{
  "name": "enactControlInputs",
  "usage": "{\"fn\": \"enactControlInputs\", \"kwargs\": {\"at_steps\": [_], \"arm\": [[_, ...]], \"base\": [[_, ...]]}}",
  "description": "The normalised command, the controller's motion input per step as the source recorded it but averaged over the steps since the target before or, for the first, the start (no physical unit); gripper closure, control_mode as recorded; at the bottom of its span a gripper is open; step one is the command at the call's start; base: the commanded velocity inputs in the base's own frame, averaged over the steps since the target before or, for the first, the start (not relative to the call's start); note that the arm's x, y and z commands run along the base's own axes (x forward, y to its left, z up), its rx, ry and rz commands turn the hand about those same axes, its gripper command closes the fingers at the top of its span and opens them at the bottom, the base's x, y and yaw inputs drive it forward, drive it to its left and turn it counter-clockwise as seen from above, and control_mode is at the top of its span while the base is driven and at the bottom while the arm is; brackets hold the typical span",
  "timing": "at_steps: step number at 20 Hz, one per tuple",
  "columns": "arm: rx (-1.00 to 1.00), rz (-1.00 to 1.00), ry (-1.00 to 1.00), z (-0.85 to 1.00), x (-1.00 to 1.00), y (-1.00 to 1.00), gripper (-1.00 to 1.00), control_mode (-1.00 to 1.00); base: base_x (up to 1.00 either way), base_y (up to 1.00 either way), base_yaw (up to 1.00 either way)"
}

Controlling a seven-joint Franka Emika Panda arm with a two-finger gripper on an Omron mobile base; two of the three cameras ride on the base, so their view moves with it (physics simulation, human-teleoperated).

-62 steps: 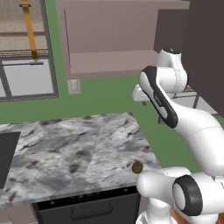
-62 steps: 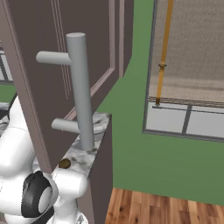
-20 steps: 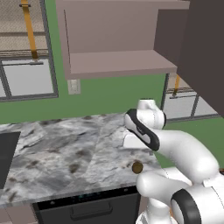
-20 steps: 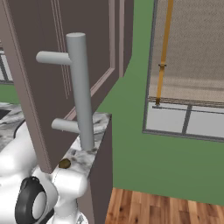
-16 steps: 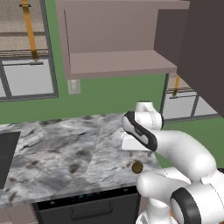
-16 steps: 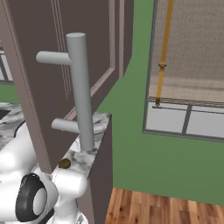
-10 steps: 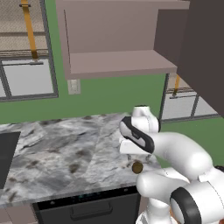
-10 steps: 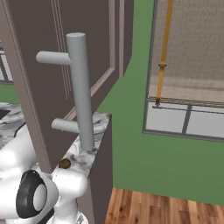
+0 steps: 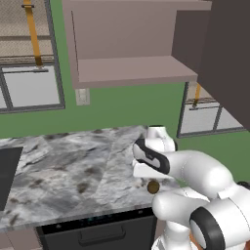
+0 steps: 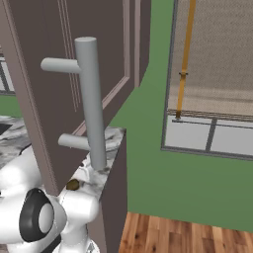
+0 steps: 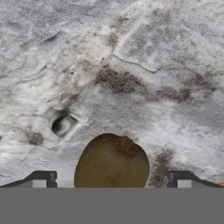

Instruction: Pick the kiwi from the counter and place it in the cabinet. Then close the cabinet.

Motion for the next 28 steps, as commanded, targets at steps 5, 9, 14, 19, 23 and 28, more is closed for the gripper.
{"fn": "enactControlInputs", "kwargs": {"at_steps": [5, 9, 14, 19, 23, 28], "arm": [[0.0, -0.03, 0.0, -0.21, 0.0, 0.0, -1.0, -1.0], [0.0, -0.04, 0.0, -0.19, 0.0, 0.05, -1.0, -1.0], [-0.02, -0.05, 0.0, -0.18, 0.0, 0.12, -1.0, -1.0], [-0.06, -0.09, 0.03, -0.18, 0.0, 0.28, -1.0, -1.0], [-0.07, -0.13, 0.07, -0.21, 0.01, 0.24, 1.0, -1.0], [0.0, -0.13, 0.0, -0.27, -0.15, -0.05, 1.0, -1.0]], "base": [[0.0, 0.0, 0.0], [0.0, 0.0, 0.0], [0.0, 0.0, 0.0], [0.0, 0.0, 0.0], [0.0, 0.0, 0.0], [0.0, 0.0, 0.0]]}}
